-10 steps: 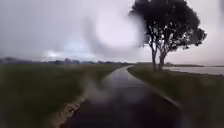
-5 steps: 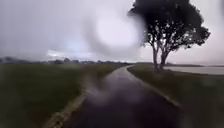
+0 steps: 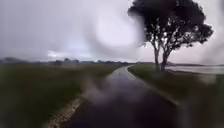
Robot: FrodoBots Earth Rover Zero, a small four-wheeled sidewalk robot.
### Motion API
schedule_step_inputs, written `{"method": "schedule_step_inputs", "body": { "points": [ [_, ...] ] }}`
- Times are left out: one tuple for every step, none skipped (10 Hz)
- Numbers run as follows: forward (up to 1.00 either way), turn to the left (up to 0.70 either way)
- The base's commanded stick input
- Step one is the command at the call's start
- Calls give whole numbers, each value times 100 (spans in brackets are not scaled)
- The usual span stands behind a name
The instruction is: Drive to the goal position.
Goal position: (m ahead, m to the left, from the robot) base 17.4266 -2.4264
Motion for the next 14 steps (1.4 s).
{"method": "schedule_step_inputs", "body": {
  "points": [
    [70, -13],
    [70, -13],
    [70, 0],
    [70, 0],
    [70, 0],
    [70, 0],
    [70, 0],
    [70, 0],
    [70, 0],
    [70, 0],
    [70, 0],
    [70, 0],
    [70, 0],
    [70, 0]
  ]
}}
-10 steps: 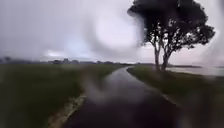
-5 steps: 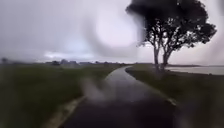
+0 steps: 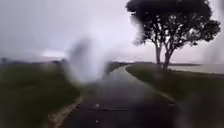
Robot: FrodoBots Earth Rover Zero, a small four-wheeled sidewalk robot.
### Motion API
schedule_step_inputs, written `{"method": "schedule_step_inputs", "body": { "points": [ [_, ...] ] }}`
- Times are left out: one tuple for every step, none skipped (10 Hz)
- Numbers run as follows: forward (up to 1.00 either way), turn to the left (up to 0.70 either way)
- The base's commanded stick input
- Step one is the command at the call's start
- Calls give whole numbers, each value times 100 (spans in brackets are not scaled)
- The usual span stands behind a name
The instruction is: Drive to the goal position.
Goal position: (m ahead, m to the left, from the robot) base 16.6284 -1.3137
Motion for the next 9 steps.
{"method": "schedule_step_inputs", "body": {
  "points": [
    [70, 0],
    [70, 0],
    [70, 0],
    [70, 0],
    [70, 0],
    [70, 0],
    [70, 0],
    [70, 0],
    [70, 0]
  ]
}}
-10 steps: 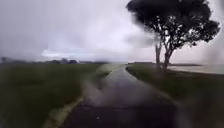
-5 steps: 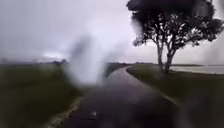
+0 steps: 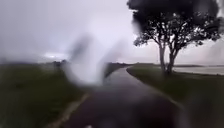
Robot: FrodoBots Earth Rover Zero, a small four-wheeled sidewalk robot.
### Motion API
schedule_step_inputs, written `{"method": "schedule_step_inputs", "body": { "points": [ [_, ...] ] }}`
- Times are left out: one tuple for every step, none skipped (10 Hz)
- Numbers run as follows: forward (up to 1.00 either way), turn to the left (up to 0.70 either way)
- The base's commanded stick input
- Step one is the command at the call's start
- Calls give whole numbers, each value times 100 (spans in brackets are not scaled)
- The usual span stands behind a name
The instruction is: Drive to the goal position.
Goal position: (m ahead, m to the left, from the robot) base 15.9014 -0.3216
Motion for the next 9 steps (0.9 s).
{"method": "schedule_step_inputs", "body": {
  "points": [
    [70, 0],
    [70, 0],
    [70, 0],
    [70, 0],
    [70, 0],
    [70, 0],
    [70, 0],
    [70, 0],
    [70, 0]
  ]
}}
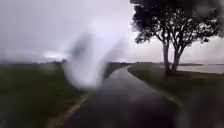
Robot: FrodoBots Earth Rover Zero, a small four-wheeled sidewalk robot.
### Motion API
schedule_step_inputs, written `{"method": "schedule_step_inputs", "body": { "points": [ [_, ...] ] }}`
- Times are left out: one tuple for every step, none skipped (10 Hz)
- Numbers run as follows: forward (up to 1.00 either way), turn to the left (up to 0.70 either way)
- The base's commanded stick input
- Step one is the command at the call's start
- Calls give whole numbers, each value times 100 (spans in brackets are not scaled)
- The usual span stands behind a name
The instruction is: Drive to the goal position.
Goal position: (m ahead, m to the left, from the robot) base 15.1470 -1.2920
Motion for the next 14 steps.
{"method": "schedule_step_inputs", "body": {
  "points": [
    [70, 0],
    [70, 0],
    [70, 0],
    [70, 0],
    [70, 0],
    [70, 0],
    [70, 0],
    [70, 0],
    [70, 0],
    [70, 0],
    [70, 0],
    [70, 0],
    [70, -2],
    [70, -5]
  ]
}}
